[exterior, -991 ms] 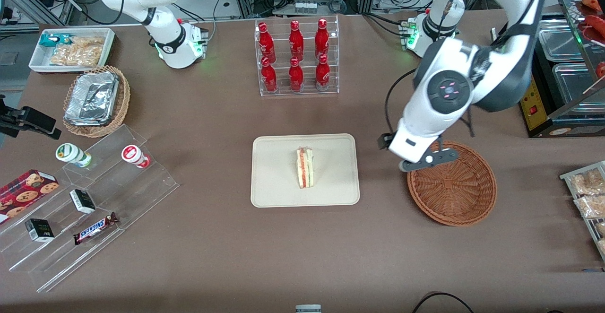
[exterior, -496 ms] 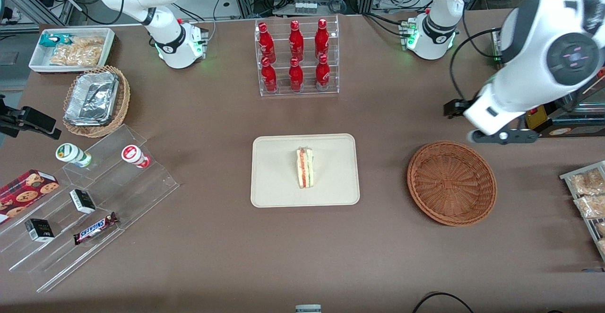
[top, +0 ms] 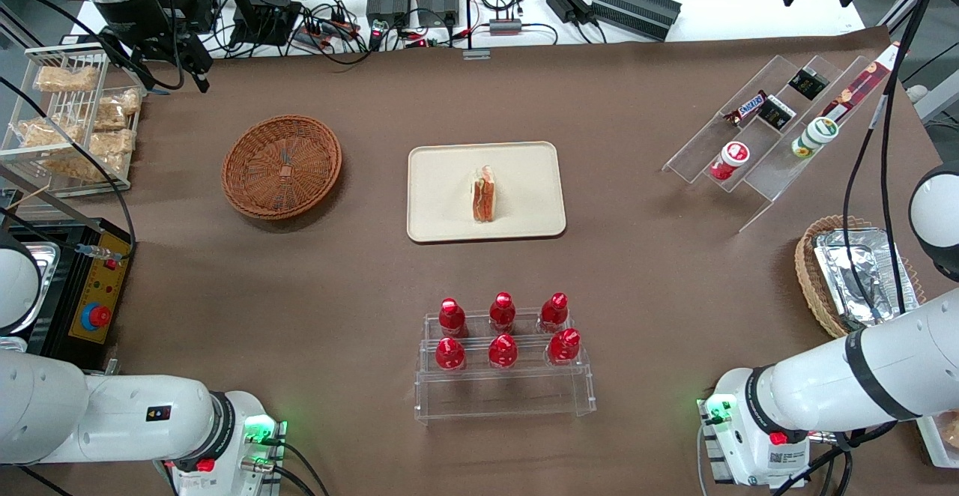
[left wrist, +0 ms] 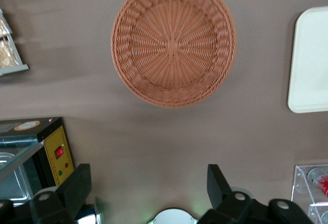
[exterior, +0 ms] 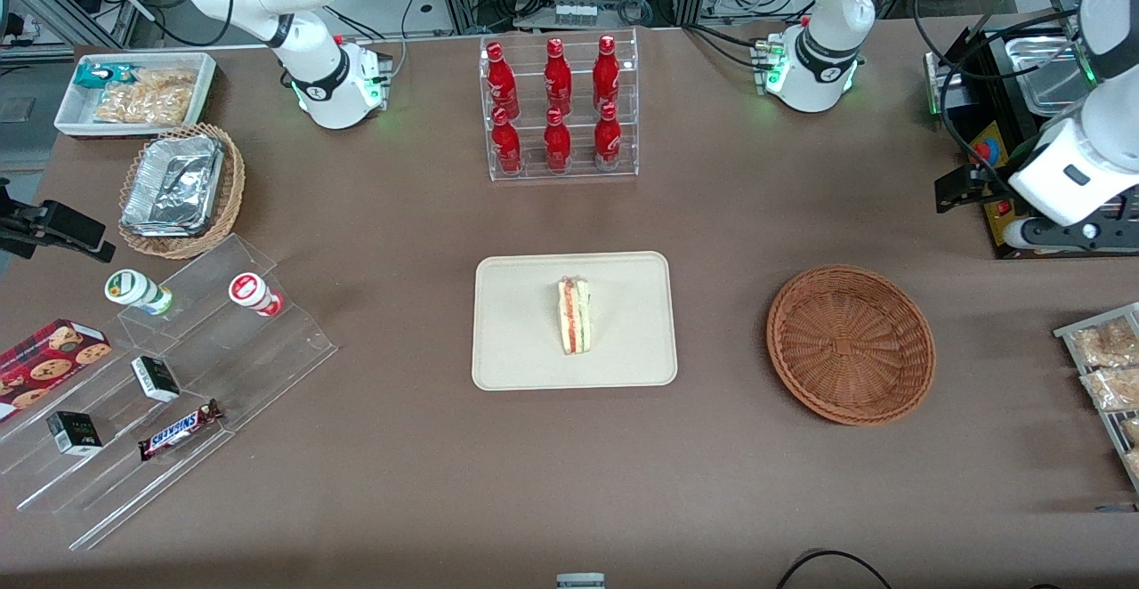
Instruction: Place sandwich from basket to tray
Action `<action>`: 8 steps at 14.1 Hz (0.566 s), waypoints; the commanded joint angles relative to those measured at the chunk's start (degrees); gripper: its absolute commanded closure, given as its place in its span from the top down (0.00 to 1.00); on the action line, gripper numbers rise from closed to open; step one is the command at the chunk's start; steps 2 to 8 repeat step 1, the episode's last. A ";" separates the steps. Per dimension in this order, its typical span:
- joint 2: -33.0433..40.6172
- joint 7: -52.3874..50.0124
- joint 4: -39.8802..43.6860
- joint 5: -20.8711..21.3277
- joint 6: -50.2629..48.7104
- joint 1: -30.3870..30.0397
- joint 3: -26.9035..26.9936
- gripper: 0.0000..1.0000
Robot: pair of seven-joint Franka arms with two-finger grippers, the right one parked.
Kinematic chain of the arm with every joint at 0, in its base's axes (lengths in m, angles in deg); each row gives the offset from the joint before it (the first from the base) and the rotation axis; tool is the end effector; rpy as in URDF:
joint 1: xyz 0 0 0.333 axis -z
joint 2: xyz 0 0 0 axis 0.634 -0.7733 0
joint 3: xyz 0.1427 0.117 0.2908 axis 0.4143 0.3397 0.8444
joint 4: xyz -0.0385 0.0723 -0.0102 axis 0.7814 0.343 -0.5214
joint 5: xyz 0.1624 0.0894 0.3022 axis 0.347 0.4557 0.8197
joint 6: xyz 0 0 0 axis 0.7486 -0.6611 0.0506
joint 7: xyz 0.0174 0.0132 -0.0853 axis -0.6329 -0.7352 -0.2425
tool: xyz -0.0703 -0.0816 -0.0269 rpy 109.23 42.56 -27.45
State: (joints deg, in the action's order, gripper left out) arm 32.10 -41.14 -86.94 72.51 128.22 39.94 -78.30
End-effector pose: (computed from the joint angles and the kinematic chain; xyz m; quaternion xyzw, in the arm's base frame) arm 0.5067 -0.0156 0.6067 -0.9969 0.0340 0.0691 0.0168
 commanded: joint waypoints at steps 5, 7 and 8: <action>0.65 0.53 0.46 -1.79 0.87 0.02 0.55 1.00; 0.65 0.53 0.46 -1.79 0.87 0.02 0.55 1.00; 0.65 0.53 0.46 -1.79 0.87 0.02 0.55 1.00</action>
